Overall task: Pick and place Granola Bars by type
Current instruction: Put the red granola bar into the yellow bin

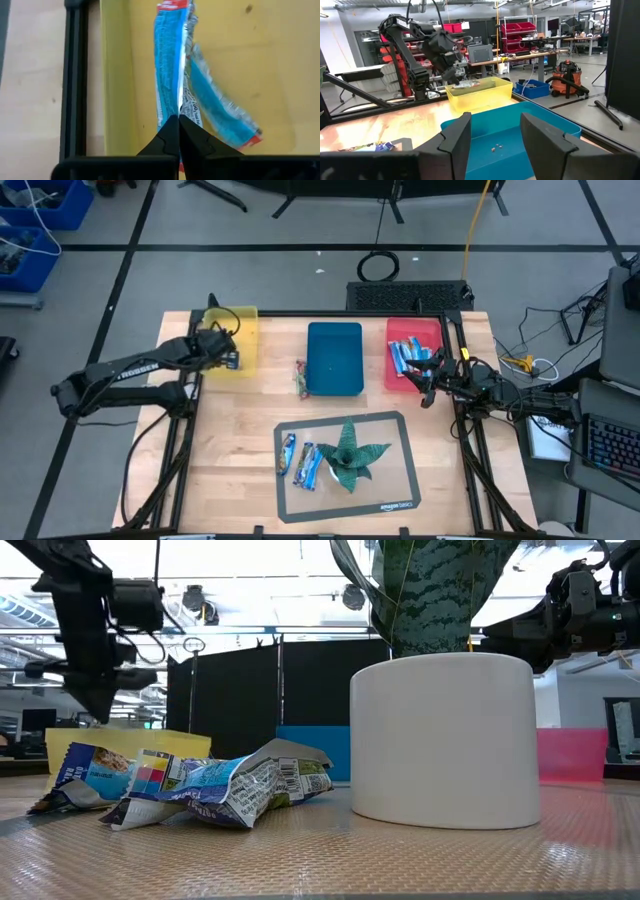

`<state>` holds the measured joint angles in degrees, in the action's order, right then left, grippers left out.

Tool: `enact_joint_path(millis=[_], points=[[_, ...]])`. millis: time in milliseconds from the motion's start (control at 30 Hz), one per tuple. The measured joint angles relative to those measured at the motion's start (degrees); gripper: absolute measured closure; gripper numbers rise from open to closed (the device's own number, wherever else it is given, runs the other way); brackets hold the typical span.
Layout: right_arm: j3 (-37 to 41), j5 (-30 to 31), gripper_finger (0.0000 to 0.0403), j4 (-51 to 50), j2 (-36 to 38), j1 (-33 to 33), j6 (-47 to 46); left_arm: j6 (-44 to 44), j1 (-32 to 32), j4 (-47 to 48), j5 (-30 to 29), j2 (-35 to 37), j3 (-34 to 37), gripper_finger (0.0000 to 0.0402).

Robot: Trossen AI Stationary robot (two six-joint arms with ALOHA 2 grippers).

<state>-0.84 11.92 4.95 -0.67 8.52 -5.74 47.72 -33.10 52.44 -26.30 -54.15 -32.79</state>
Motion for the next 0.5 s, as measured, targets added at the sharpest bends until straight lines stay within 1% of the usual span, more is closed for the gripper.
enact_joint_path(millis=[167,267,400,500], points=[[-0.02,0.00,0.0243,0.00,0.00,-0.01,0.00,0.68,-0.70,-0.01,3.36,-2.08,1.50,0.0388],[0.00,0.01,0.0243,0.00,0.00,-0.01,0.00,0.50,-0.62,-0.05,3.84,-3.12,1.69,0.0387],[-0.02,0.00,0.0243,0.00,0.00,0.00,0.00,-3.41,0.21,-0.88,5.38,-3.60,1.69,0.0383],[-0.01,0.01,0.0243,0.00,0.00,-0.01,0.00,-6.23,0.96,-2.80,6.32,-3.41,1.69,0.0365]])
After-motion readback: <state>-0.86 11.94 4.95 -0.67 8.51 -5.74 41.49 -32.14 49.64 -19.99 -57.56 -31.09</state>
